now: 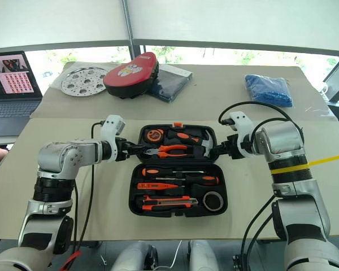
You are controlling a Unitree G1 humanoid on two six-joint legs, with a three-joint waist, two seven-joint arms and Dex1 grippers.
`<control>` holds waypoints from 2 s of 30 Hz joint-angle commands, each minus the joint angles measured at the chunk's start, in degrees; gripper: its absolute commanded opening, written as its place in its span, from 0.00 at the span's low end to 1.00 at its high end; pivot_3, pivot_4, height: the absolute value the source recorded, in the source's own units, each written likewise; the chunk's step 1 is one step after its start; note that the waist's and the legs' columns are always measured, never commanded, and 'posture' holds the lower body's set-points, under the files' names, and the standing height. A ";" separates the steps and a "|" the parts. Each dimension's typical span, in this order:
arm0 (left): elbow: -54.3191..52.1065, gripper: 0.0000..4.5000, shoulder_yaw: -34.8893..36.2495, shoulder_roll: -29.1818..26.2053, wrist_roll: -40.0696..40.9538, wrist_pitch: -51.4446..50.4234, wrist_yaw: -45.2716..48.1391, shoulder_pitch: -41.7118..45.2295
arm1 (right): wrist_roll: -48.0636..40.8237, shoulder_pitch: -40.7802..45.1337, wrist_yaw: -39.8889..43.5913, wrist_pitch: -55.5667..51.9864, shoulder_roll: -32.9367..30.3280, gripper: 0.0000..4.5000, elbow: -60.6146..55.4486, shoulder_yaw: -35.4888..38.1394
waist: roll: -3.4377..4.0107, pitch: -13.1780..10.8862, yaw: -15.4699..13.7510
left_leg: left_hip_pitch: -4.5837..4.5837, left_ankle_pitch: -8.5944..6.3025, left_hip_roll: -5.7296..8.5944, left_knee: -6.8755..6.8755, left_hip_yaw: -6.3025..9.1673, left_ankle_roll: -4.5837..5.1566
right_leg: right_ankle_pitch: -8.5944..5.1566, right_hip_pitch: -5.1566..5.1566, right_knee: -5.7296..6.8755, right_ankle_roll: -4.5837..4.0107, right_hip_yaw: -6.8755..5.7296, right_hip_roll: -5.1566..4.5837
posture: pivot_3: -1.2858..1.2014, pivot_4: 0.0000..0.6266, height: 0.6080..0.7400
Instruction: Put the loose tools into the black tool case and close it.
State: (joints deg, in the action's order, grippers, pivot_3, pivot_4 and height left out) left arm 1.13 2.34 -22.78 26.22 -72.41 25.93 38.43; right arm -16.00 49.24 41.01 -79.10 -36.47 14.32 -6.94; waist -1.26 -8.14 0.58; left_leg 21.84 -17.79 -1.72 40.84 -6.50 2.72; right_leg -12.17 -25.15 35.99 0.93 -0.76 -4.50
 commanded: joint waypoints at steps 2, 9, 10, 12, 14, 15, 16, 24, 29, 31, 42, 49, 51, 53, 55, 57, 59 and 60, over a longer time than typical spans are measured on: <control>1.02 0.18 0.18 -0.44 -0.69 -0.42 -0.90 -0.03 | -0.72 0.70 -1.52 -3.56 -0.38 0.00 1.90 0.95 | 0.00 0.03 -0.29 | -0.08 0.00 0.01 0.00 0.00 0.00 | 0.00 0.09 0.01 0.00 0.00 -0.02 | 0.52 0.24 1.00; -2.16 0.00 3.52 0.14 1.29 5.69 0.75 -2.81 | -2.19 -1.06 -3.59 4.64 2.17 0.00 -1.55 7.77 | -0.01 0.05 -0.06 | -0.38 0.04 0.00 -0.04 0.00 0.00 | 0.07 0.23 0.07 -0.10 0.06 -0.06 | 0.52 0.24 1.00; -3.12 0.00 3.92 -0.01 1.84 7.02 1.71 -3.72 | -2.66 -1.95 -2.84 6.80 1.95 0.00 -3.39 8.32 | -0.01 0.05 0.04 | -0.41 0.05 0.00 -0.05 0.00 -0.02 | 0.08 0.24 0.08 -0.11 0.06 -0.06 | 0.52 0.24 1.00; -5.68 0.00 4.79 -0.66 2.77 11.75 4.73 -6.34 | -2.51 -5.02 -0.93 14.09 0.83 0.00 -8.26 8.23 | -0.01 0.05 0.15 | -0.40 0.07 -0.01 -0.07 -0.01 -0.05 | 0.12 0.19 0.11 -0.13 0.11 -0.06 | 0.52 0.24 1.00; -8.04 0.00 3.94 -2.39 1.58 20.67 9.60 -9.84 | -1.76 -8.94 1.20 21.99 -0.82 0.00 -13.18 7.56 | 0.00 0.04 0.18 | -0.24 0.10 -0.02 -0.09 -0.02 -0.10 | 0.12 0.00 0.10 -0.13 0.11 -0.03 | 0.52 0.24 1.00; -8.89 0.00 3.40 -3.29 0.59 25.98 12.30 -11.84 | -1.00 -11.15 2.33 25.75 -2.04 0.00 -15.38 6.78 | 0.00 0.04 0.18 | -0.17 0.11 -0.01 -0.10 -0.02 -0.13 | 0.12 -0.06 0.10 -0.13 0.12 -0.03 | 0.52 0.24 1.00; -10.03 0.00 2.75 -4.56 -0.94 31.83 14.90 -14.63 | 0.88 -15.08 4.11 32.53 -4.15 0.00 -18.49 5.60 | 0.01 0.04 0.16 | -0.05 0.13 -0.03 -0.10 -0.03 -0.15 | 0.12 -0.16 0.10 -0.13 0.11 0.00 | 0.52 0.24 1.00; -7.45 0.00 -1.31 -10.73 -14.93 76.54 24.71 -28.01 | 16.57 -35.52 -0.40 80.98 -10.14 0.00 -17.68 4.95 | 0.00 0.03 0.02 | 0.10 0.07 -0.06 -0.12 -0.12 -0.05 | 0.11 -0.11 -0.25 -0.08 0.02 0.04 | 0.52 0.24 1.00; -3.75 0.00 -2.76 -13.46 -19.63 93.08 25.99 -33.82 | 21.96 -42.05 -5.08 97.61 -12.06 0.00 -10.85 5.85 | 0.00 0.05 0.09 | -0.54 0.00 -0.14 -0.23 -0.32 0.06 | 0.04 0.28 -0.36 -0.16 0.15 -0.02 | 0.52 0.24 1.00; -2.39 0.00 -3.33 -14.72 -21.41 96.72 26.29 -35.49 | 22.30 -43.61 -6.40 99.91 -12.54 0.17 -9.28 6.80 | -0.04 0.08 0.08 | -0.78 -0.14 -0.22 -0.24 -0.32 0.28 | 0.03 0.60 -0.39 -0.16 0.10 -0.02 | 0.52 0.24 1.00; 2.22 0.46 0.03 -20.21 -12.46 90.11 30.18 -37.08 | 11.42 -54.19 1.26 100.54 -16.51 0.79 -11.75 15.12 | -0.05 0.09 -0.48 | -1.53 -0.22 -0.27 -0.84 -0.51 0.43 | -0.11 0.88 -0.23 -0.36 0.26 -0.03 | 0.52 0.24 1.00; 1.62 0.15 -1.42 -19.46 -7.52 74.49 32.40 -29.52 | -2.36 -69.16 12.94 85.18 -21.06 0.33 -28.58 21.60 | -0.07 0.09 -1.25 | -1.51 -0.21 -0.27 -0.86 -0.42 0.42 | -0.15 0.93 -0.21 -0.33 0.19 -0.03 | 0.52 0.24 1.00; 2.54 0.01 -2.65 -18.03 -7.80 71.28 31.91 -25.81 | -2.68 -73.70 15.33 82.46 -22.28 0.17 -33.37 21.93 | -0.10 0.07 -1.28 | -1.49 -0.21 -0.28 -0.86 -0.38 0.42 | -0.16 0.93 -0.22 -0.31 0.17 -0.01 | 0.52 0.24 1.00; 3.58 0.00 -4.54 -16.91 -8.67 68.79 32.60 -22.68 | -1.97 -76.57 15.79 79.66 -22.53 0.02 -37.92 20.67 | -0.15 0.07 -1.40 | -1.46 -0.21 -0.23 -0.84 -0.34 0.42 | -0.17 0.94 -0.22 -0.30 0.15 -0.01 | 0.52 0.24 1.00; 4.70 0.00 -6.50 -16.05 -9.83 66.98 33.43 -20.13 | -0.72 -77.16 15.12 76.43 -22.12 0.01 -41.83 18.13 | -0.18 0.08 -1.21 | -1.45 -0.21 -0.23 -0.83 -0.33 0.42 | -0.17 0.94 -0.22 -0.29 0.15 0.02 | 0.52 0.24 1.00; 5.94 0.00 -8.66 -15.69 -11.08 65.05 34.51 -18.10 | 1.45 -75.27 13.07 73.31 -20.74 0.01 -44.11 14.37 | -0.29 0.05 -0.94 | -1.47 -0.21 -0.22 -0.83 -0.34 0.41 | -0.17 0.93 -0.22 -0.29 0.19 0.05 | 0.52 0.24 1.00; 6.80 0.00 -10.55 -15.78 -12.54 62.78 35.25 -16.78 | 3.81 -71.97 11.33 70.09 -19.21 0.01 -45.22 10.30 | -0.34 0.02 -0.64 | -1.46 -0.18 -0.21 -0.83 -0.32 0.36 | -0.18 0.89 -0.22 -0.30 0.20 0.10 | 0.52 0.24 1.00; 7.06 0.00 -11.30 -15.95 -13.28 62.01 35.47 -16.33 | 4.74 -70.46 11.04 68.91 -18.74 0.01 -45.46 8.64 | -0.34 0.02 -0.60 | -1.46 -0.17 -0.21 -0.84 -0.32 0.34 | -0.19 0.88 -0.20 -0.32 0.22 0.11 | 0.52 0.24 1.00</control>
State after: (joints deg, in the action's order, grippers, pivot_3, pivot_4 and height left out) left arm 8.04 -8.39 -38.10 14.31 -8.89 60.65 20.97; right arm -12.99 -23.24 53.34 -7.54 -55.50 -29.28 3.51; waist -1.60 -8.12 -0.02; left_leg 20.39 -17.96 -1.92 40.00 -6.81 3.06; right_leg -12.37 -24.28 35.79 0.59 -0.55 -4.39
